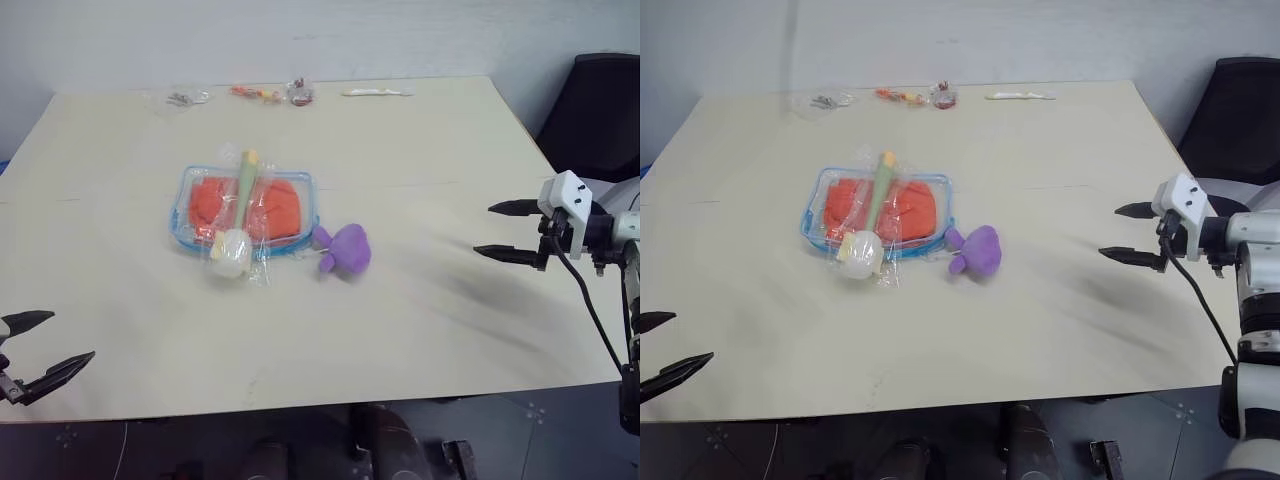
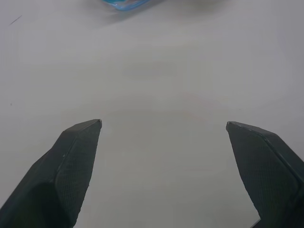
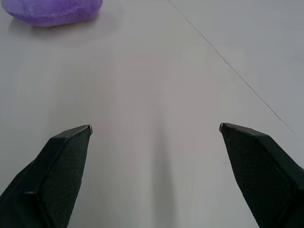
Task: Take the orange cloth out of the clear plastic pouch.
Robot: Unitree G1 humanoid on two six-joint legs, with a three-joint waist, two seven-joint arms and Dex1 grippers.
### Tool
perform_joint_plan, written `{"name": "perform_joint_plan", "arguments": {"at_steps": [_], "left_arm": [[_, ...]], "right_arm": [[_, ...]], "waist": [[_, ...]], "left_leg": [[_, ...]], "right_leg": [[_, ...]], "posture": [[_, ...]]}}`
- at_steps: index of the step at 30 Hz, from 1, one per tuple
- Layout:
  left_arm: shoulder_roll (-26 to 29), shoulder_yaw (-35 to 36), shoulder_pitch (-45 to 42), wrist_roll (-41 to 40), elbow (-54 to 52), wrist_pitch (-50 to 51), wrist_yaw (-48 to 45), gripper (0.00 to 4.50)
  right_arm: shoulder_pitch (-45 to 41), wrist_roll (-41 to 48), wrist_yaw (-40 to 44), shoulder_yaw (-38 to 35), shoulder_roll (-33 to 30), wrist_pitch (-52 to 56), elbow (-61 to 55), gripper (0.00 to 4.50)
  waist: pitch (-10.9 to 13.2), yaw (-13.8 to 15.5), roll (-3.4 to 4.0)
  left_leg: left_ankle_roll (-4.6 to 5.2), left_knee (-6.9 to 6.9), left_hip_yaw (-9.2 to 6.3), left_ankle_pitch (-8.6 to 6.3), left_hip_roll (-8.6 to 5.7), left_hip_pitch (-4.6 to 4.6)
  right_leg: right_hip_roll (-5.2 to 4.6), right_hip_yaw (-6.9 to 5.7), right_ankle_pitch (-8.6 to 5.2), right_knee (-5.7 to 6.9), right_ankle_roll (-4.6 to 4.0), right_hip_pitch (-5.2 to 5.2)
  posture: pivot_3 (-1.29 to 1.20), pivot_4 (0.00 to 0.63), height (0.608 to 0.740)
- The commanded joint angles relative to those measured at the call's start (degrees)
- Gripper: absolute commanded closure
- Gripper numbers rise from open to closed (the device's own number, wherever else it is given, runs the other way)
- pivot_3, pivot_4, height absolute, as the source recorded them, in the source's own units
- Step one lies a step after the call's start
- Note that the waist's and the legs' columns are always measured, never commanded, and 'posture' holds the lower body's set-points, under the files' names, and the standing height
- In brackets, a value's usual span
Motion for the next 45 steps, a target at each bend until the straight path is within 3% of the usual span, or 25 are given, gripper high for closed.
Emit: {"name": "perform_joint_plan", "arguments": {"at_steps": [1,13,17,19,23,28,35,39,45], "left_arm": [[-0.3,0.2,0.5,-0.6,-1.0,1.2,0.4,0.03],[-0.6,-1.7,-3.0,-1.8,-2.1,2.4,2.9,0.03],[-0.8,-3.5,-7.4,-4.5,-4.6,7.4,7.1,0.03],[-0.7,-5.9,-11.4,-6.0,-7.0,12.5,12.1,0.03],[-1.2,-13.2,-27.8,-15.4,-13.0,31.7,27.0,0.03],[-8.4,-24.6,-53.3,-24.2,-13.4,54.3,41.9,0.03],[-19.7,-36.5,-72.3,-16.4,-3.5,67.6,53.1,0.03],[-20.3,-42.3,-75.3,-10.3,1.1,69.0,56.6,0.03],[-20.4,-45.0,-77.0,-6.9,1.1,69.8,59.0,0.03]], "right_arm": [[-0.7,1.2,0.2,-1.8,-0.4,1.1,-0.7,0.00],[0.8,2.6,0.0,-2.3,0.7,4.0,-3.4,0.00],[2.3,3.7,-0.5,-2.5,1.3,5.6,-7.0,0.00],[3.8,4.8,-0.9,-2.6,1.8,7.1,-11.2,0.00],[10.3,9.7,-2.5,-3.1,3.3,14.4,-28.7,0.00],[17.8,15.8,-7.5,-2.9,5.7,23.2,-50.7,0.00],[21.7,21.4,-11.8,-2.2,7.0,30.0,-66.1,0.00],[22.6,22.5,-12.8,-2.1,6.9,31.0,-69.1,0.00],[24.4,22.6,-14.5,-2.4,7.0,30.6,-70.3,0.00]], "waist": [[0.0,0.0,0.00],[0.0,0.1,0.00],[0.0,0.2,0.00],[0.0,0.3,0.00],[0.0,0.7,-0.01],[0.0,1.9,-0.05],[-0.1,1.7,-0.20],[0.0,1.5,-0.24],[0.0,1.7,-0.26]], "left_leg": [[0.00,0.00,0.00,0.00,0.00,0.00],[0.00,0.01,0.00,0.00,0.00,0.00],[0.00,0.04,-0.02,0.00,-0.01,0.00],[0.00,0.05,-0.05,0.00,-0.02,0.02],[0.00,0.13,-0.14,0.00,-0.05,0.04],[-0.02,0.20,-0.16,0.01,-0.15,0.14],[-0.04,0.17,-0.10,0.03,-0.26,0.22],[-0.08,0.07,-0.02,0.04,-0.24,0.21],[-0.10,0.09,-0.02,0.06,-0.26,0.27]], "right_leg": [[0.00,0.00,0.00,0.00,0.00,0.00],[-0.01,0.01,0.00,0.02,0.00,0.00],[-0.04,0.00,0.01,0.03,0.01,0.00],[-0.06,0.00,0.01,0.04,0.02,0.01],[-0.12,0.08,0.04,0.09,0.06,0.05],[-0.09,0.22,0.08,0.16,0.12,0.11],[0.05,0.22,0.11,0.16,0.16,0.23],[0.15,0.35,0.11,0.16,0.16,0.22],[0.18,0.46,0.11,0.16,0.16,0.20]], "posture": [[0.00,0.150,0.740],[0.00,0.150,0.740],[0.00,0.150,0.740],[0.00,0.150,0.740],[0.00,0.150,0.740],[0.00,0.150,0.740],[0.00,0.150,0.740],[0.00,0.150,0.740],[0.00,0.150,0.740]]}}
